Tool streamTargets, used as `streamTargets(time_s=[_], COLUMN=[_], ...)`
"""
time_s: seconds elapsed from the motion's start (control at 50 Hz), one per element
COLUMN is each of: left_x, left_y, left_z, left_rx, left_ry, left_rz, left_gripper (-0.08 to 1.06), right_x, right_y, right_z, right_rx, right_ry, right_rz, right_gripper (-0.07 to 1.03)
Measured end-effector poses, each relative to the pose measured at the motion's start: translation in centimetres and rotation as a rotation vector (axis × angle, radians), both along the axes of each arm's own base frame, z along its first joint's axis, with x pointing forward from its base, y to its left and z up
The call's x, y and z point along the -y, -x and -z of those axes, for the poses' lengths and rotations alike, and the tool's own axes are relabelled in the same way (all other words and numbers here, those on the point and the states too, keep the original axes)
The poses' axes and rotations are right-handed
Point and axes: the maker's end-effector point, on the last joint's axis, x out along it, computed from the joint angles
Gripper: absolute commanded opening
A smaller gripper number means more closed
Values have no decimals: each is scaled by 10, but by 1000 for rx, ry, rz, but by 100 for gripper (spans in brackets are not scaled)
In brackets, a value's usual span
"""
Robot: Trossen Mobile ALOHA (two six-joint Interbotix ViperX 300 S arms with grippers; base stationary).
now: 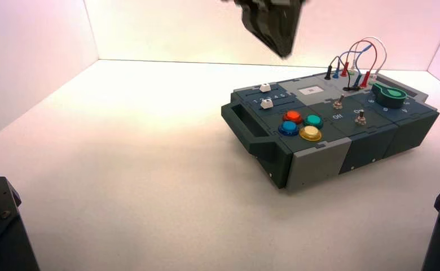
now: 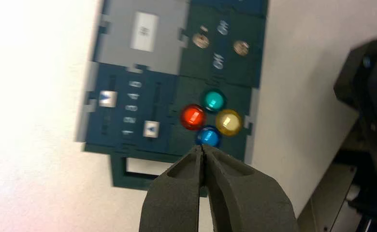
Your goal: Push the yellow button with the left gripper.
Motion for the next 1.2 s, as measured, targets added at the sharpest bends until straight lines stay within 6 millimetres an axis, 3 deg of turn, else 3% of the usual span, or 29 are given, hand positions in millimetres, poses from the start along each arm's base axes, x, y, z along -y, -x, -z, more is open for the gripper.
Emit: streamTargets(time_s=[0.28, 1.2], left_x=[10, 46], left_y=[25, 10], left_z=[32, 68], left_rx=[-30, -39], left_ry=[-101, -167], left_rz=[150, 254], left_gripper=[-3, -3], right_x=[0, 10], right_y=[-1, -2], right_z=[2, 4], right_rx=[-11, -15], right_ry=[-4, -4], right_rz=[4, 53], right_gripper=[-2, -2])
